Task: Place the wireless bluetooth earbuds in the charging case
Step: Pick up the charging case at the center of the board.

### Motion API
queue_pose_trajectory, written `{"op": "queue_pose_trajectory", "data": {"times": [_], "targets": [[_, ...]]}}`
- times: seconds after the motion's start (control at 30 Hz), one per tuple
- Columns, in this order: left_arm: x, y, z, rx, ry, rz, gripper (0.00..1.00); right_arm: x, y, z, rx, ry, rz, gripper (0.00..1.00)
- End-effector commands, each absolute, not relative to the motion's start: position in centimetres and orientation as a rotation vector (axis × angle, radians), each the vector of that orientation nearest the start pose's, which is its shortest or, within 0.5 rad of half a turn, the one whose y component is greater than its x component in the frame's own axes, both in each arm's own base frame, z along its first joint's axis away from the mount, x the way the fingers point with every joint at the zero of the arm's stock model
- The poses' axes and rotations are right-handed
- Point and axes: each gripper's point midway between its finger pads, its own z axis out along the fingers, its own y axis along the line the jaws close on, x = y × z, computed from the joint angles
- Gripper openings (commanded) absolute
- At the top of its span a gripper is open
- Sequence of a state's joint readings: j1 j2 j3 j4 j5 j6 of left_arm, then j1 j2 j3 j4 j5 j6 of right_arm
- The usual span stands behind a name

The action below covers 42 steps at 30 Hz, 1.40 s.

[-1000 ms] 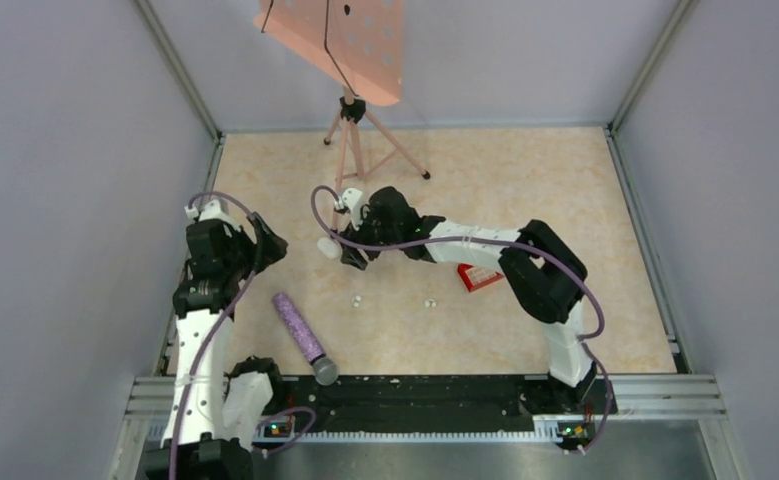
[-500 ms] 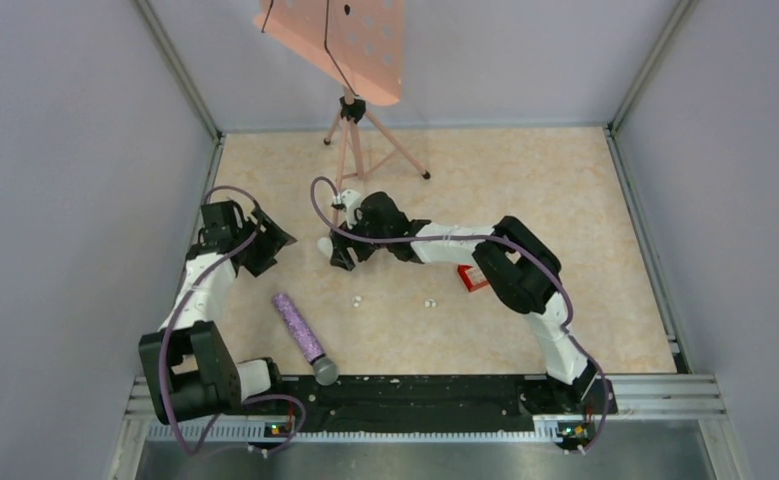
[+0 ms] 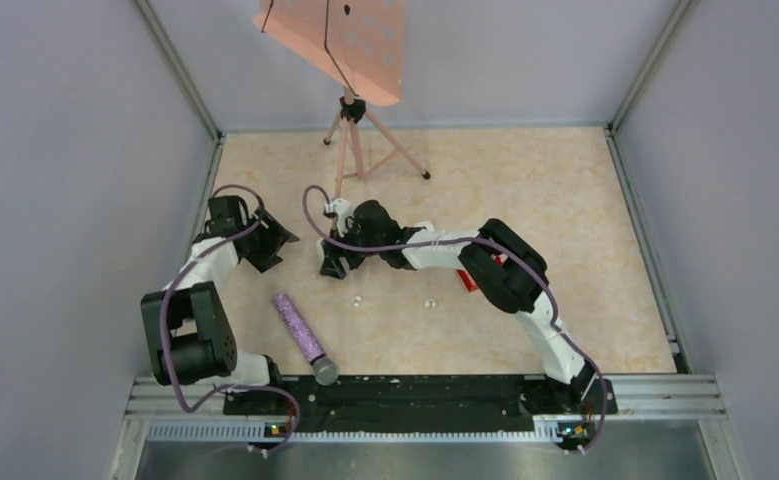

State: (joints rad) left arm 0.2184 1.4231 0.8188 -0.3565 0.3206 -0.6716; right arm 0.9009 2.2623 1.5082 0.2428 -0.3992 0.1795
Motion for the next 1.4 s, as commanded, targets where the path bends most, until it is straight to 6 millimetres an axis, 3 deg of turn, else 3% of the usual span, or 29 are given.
{"op": "queue_pose_trajectory", "data": {"times": [0.0, 0.1, 0.2, 0.33, 0.47, 0.57, 0.7, 0.9, 1.2, 1.37], "targets": [[35.7, 0.0, 8.9, -0.940, 2.313, -0.574, 0.71, 26.5, 54.4, 7.6, -1.088, 1.866, 1.209, 0.73], [35.9, -0.6, 8.4, -0.900, 2.340, -0.573, 0.71, 25.5, 54.0, 9.2, -1.089, 1.852, 1.228, 0.73], [36.1, -1.6, 7.9, -0.843, 2.371, -0.587, 0.72, 26.1, 52.3, 10.9, -1.108, 1.831, 1.156, 0.73], [36.2, -2.8, 7.5, -0.721, 2.422, -0.577, 0.71, 27.0, 48.0, 14.7, -1.102, 1.791, 1.156, 0.73], [36.5, -4.1, 7.1, -0.476, 2.495, -0.483, 0.72, 27.6, 42.5, 17.5, -1.072, 1.796, 1.164, 0.72], [36.4, -5.3, 6.7, -0.391, 2.519, -0.457, 0.72, 28.0, 38.7, 18.4, -1.038, 1.832, 1.117, 0.72], [36.5, -6.4, 6.0, -0.223, 2.551, -0.343, 0.73, 27.8, 35.5, 18.9, -1.004, 1.874, 1.081, 0.72], [36.7, -6.9, 4.8, -0.135, 2.608, -0.269, 0.70, 27.8, 33.9, 20.4, -0.984, 1.842, 1.036, 0.72], [34.1, -8.2, 2.7, 0.005, 2.697, -0.222, 0.61, 29.2, 32.3, 20.3, -0.938, 1.854, 0.991, 0.72], [33.9, -8.8, 1.9, 0.058, 2.694, -0.227, 0.54, 29.7, 31.6, 20.2, -0.917, 1.862, 0.973, 0.72]]}}
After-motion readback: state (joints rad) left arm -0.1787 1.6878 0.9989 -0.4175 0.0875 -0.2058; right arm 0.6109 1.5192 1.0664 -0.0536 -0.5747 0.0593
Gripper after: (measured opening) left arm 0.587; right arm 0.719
